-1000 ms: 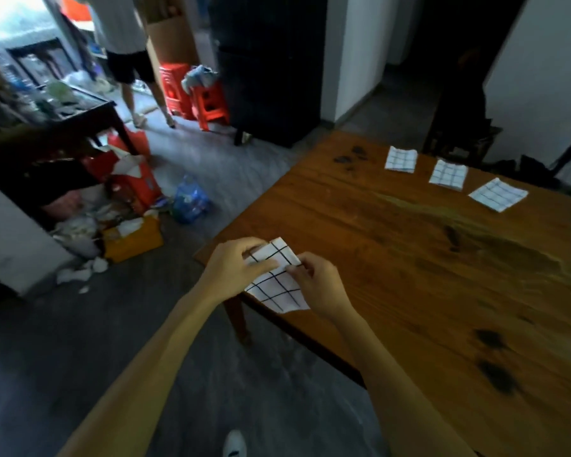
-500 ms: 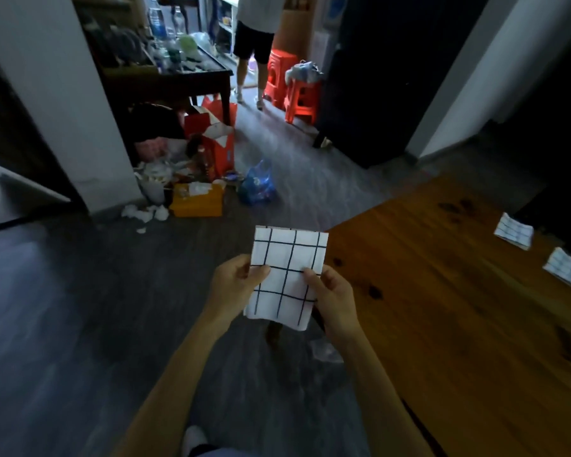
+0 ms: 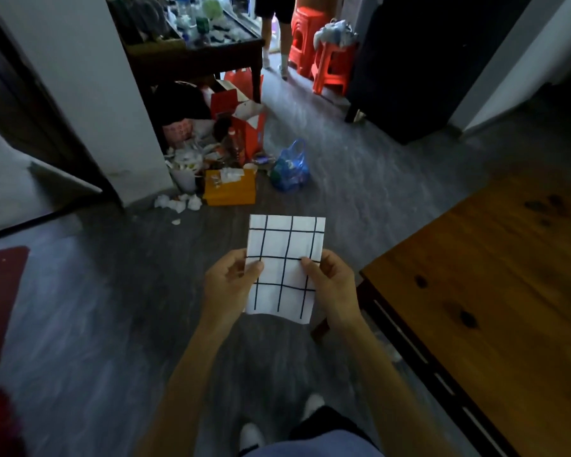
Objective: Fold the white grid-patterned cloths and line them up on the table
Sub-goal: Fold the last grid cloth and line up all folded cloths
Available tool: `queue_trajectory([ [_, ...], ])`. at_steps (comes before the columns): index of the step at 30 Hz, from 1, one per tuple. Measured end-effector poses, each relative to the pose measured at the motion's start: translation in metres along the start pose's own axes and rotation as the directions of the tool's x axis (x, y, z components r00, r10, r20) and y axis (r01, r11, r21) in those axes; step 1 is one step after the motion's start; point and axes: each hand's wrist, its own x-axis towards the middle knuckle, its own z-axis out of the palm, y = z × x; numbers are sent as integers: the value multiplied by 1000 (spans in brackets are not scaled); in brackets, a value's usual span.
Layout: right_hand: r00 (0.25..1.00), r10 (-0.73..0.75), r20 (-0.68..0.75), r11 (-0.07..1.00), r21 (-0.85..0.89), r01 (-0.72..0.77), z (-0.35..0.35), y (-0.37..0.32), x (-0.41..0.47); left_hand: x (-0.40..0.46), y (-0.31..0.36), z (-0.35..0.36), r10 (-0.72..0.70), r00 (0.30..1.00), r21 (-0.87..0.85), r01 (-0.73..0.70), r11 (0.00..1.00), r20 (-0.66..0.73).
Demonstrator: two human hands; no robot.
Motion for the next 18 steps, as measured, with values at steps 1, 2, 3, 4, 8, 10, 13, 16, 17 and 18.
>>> queue_trajectory([
  [1, 1000, 7, 4, 1000, 8, -7, 6, 0, 10, 10, 0, -2, -6, 1000, 6, 6, 1000, -4],
  [2, 1000, 11, 6, 1000, 17, -11, 11, 0, 20, 21, -1, -2, -15, 1000, 16, 15, 1000, -5],
  [3, 1000, 17, 5, 999, 28, -17, 15, 0, 30, 32, -1, -2, -22, 1000, 28, 22, 999, -4],
  [4, 1000, 23, 0, 999, 45, -23, 19, -1, 42, 44, -1, -2, -24, 1000, 45, 24, 999, 0],
  [8, 998, 36, -44, 995, 100, -31, 31, -3, 99, 100, 5, 4, 24, 997, 126, -32, 991, 67],
  [10, 998, 27, -50, 993, 116, -21, 36, -3, 140, 136, 12, 13, 72, 993, 180, -89, 980, 96],
  [13, 999, 17, -36, 985, 172, -10, 43, -11, 206, 196, 23, 26, 124, 988, 233, -143, 962, 98],
  [16, 1000, -10, -18, 977, 211, 14, 48, -35, 270, 261, 44, 40, 165, 983, 280, -182, 942, 82],
  [17, 1000, -23, -20, 974, 226, 27, 47, -46, 291, 282, 53, 46, 187, 979, 297, -201, 933, 75],
  [18, 999, -36, -27, 969, 243, 41, 46, -57, 311, 302, 63, 54, 214, 974, 304, -227, 925, 76],
])
